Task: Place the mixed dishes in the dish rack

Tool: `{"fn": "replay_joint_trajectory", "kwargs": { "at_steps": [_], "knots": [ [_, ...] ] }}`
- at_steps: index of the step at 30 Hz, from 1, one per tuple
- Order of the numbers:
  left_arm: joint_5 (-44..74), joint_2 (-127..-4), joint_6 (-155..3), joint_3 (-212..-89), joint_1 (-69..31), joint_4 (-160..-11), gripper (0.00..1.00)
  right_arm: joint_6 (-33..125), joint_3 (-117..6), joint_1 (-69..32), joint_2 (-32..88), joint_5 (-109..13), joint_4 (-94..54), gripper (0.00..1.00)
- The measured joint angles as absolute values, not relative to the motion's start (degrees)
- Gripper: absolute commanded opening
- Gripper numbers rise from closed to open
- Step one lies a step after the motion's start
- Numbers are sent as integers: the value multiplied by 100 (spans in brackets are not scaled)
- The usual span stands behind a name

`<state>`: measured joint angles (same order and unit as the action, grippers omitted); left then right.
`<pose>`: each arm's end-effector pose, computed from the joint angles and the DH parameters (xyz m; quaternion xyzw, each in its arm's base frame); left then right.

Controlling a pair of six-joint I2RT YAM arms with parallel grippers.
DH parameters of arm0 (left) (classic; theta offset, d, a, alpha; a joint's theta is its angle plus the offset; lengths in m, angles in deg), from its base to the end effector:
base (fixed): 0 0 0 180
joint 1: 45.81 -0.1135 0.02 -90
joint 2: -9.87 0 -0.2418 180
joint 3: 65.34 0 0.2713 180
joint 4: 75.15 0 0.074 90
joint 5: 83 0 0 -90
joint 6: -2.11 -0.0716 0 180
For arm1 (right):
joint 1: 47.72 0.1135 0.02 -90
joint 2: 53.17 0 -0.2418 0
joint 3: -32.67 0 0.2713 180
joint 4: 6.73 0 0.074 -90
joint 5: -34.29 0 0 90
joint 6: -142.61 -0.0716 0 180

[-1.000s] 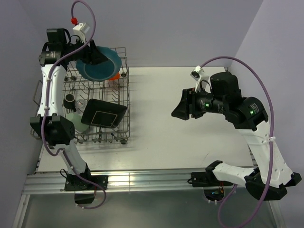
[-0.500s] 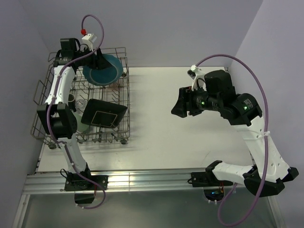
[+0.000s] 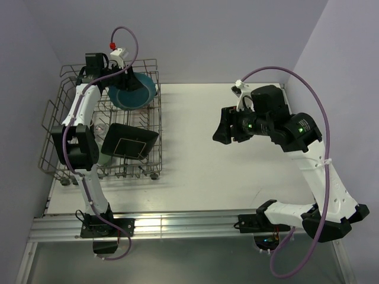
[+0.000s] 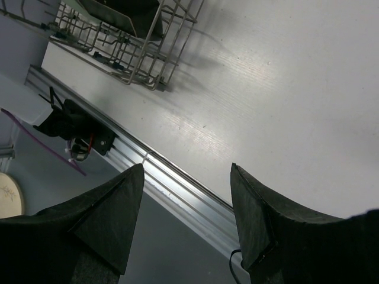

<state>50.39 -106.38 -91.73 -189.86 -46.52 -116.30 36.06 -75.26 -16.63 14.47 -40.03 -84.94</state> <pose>0.5018 -0.0430 0.3010 0.1990 0.8110 -0.3068 0.4568 0.2021 0.1445 0.4247 -0.1720 0.8754 0.2878 0.3484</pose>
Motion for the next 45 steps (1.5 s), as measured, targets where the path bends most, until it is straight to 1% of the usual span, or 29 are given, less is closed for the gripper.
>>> {"fn": "replay_joint_trajectory", "kwargs": {
  "at_steps": [7,18,23,24,26,28,31,36,41,45],
  "knots": [
    [5002,-10985,-9177,-19207,-4580,-11565,0,3604,-7526,-1783,1447,-3999,-8494,68],
    [4875,-11001,-9275,-19207,-4543,-11600,0,3599,-7526,-1918,1447,-3962,-8494,67],
    [4792,-10957,-9411,-19049,-4532,-11532,10,3599,-7526,-1956,1447,-3964,-8494,67],
    [4777,-10939,-9455,-19010,-4532,-11521,16,3599,-7526,-1962,1447,-3966,-8494,67],
    [4740,-10891,-9553,-18936,-4530,-11515,22,3599,-7526,-1975,1447,-3964,-8494,67],
    [4698,-10843,-9651,-18859,-4523,-11517,33,3599,-7526,-1988,1447,-3964,-8494,67],
    [4633,-10767,-9778,-18737,-4508,-11515,41,3599,-7539,-2001,1447,-3959,-8494,67],
    [4611,-10697,-10018,-18529,-4412,-11477,51,3599,-7574,-2034,1447,-3951,-8494,67],
    [4460,-10697,-10255,-18188,-4362,-11274,52,3597,-7576,-2071,1447,-3909,-8494,67],
    [4438,-10675,-10303,-18149,-4342,-11233,67,3595,-7578,-2078,1447,-3852,-8496,66]
  ]
}}
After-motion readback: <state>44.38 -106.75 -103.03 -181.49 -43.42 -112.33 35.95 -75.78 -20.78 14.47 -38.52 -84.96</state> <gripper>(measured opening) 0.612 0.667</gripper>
